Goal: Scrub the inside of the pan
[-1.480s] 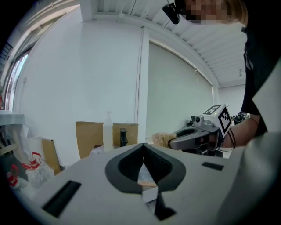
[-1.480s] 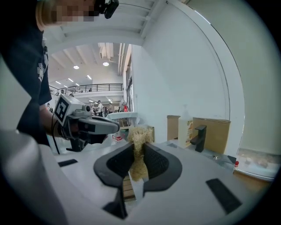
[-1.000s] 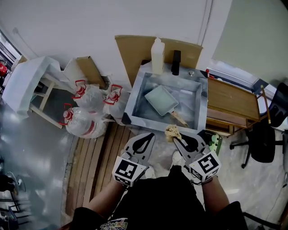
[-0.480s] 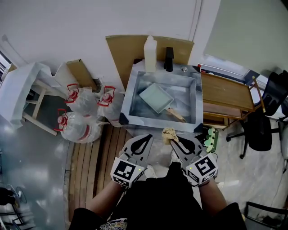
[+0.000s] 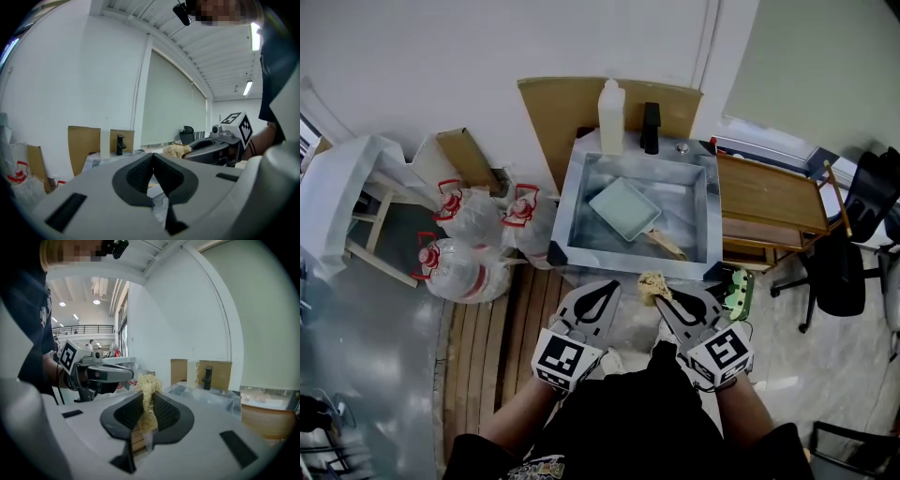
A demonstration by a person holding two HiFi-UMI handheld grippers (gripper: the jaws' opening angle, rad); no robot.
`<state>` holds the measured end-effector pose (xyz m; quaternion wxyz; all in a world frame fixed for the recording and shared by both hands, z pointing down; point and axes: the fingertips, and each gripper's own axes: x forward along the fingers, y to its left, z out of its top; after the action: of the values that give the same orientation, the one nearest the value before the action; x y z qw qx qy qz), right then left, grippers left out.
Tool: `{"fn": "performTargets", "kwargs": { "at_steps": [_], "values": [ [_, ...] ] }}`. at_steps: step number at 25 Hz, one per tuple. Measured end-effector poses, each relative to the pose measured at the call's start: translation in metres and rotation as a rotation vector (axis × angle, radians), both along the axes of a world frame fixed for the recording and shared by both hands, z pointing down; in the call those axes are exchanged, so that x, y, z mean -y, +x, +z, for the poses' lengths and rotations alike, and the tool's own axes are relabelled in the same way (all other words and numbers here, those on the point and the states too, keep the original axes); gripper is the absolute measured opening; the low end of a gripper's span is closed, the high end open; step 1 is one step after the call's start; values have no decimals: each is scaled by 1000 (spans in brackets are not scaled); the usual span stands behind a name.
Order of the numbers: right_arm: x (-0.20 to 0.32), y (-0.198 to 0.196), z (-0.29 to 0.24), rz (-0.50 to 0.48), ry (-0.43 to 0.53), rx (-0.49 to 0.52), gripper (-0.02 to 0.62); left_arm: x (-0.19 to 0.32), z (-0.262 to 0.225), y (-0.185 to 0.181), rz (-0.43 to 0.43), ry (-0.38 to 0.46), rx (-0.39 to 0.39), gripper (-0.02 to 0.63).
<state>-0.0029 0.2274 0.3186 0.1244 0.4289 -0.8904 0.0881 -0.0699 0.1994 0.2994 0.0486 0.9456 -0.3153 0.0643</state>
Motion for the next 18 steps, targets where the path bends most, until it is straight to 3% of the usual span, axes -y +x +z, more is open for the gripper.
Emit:
{"fn": "performTargets", "kwargs": {
  "at_steps": [18],
  "values": [
    [-4,3,1,-7,-5,1,67,-5,5,4,-7,-18,-1,9]
  ]
}}
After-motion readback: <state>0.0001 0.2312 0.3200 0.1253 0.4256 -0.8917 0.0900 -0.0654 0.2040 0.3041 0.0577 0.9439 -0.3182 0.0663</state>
